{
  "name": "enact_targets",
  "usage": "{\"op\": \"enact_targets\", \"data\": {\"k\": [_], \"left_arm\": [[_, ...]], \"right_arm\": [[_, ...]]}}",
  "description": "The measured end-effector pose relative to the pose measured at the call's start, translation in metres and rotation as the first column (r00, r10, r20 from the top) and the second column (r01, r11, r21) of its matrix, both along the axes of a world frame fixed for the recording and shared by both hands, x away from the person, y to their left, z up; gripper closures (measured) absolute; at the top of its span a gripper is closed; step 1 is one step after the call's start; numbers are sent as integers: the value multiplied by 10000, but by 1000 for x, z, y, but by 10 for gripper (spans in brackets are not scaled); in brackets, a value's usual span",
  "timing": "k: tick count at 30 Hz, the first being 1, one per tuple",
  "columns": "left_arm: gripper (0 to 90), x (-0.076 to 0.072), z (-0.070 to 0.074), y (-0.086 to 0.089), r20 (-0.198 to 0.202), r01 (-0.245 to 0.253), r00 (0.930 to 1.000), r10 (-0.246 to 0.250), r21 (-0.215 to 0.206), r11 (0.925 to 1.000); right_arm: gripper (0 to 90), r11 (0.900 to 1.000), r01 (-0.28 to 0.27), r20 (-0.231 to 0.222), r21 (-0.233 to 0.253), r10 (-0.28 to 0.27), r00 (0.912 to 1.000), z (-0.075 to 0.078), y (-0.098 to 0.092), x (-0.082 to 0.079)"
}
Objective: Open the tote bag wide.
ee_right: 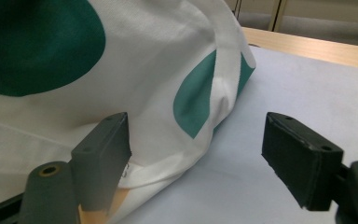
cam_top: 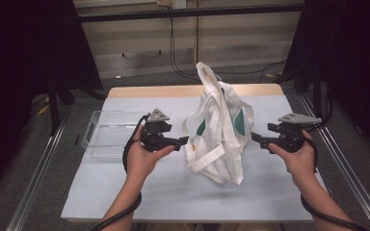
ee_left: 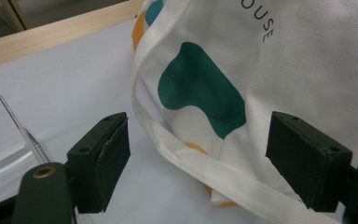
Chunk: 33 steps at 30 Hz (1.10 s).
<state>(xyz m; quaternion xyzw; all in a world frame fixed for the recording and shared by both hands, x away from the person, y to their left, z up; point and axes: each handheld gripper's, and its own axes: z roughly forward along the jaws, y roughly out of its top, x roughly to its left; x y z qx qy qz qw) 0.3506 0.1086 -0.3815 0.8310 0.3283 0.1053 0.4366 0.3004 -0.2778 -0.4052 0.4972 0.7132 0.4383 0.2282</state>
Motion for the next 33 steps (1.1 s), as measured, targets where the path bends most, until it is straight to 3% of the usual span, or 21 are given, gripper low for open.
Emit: {"op": "enact_targets", "data": {"k": [9,10,13,16,20,22,26,32,33], "left_arm": [[317,9,4,-7,-76,58,10000,-60,-279,9996],[314,11,6,-9,46,52,10000,-51,-33,10000],[327,14,8,-11,-13,84,10000,-84,4,10000],[331,18,10,-15,-37,55,10000,-56,-174,9998],[354,22,11,-19,-68,30,10000,-30,-48,10000],[362,25,10,-21,-60,62,10000,-63,-228,9997],[384,29,10,-24,-63,113,9999,-113,-19,9999],[427,34,10,-31,-103,70,9999,-71,-69,10000],[431,35,12,-31,-120,146,9998,-144,149,9998]], "right_arm": [[323,9996,-89,-10,284,89,10000,8,2,12],[331,9997,-19,62,244,18,10000,10,3,12],[342,9989,-134,91,448,130,9999,13,4,17],[356,9998,-134,239,173,130,9996,15,7,20],[359,9997,-244,265,56,243,9994,17,11,25],[363,9997,-239,300,-94,242,9993,17,12,28],[365,9995,-296,258,-125,299,9992,18,14,34],[375,9991,-349,321,-244,357,9988,23,19,40],[375,9990,-352,338,-261,361,9988,24,20,41]]}}
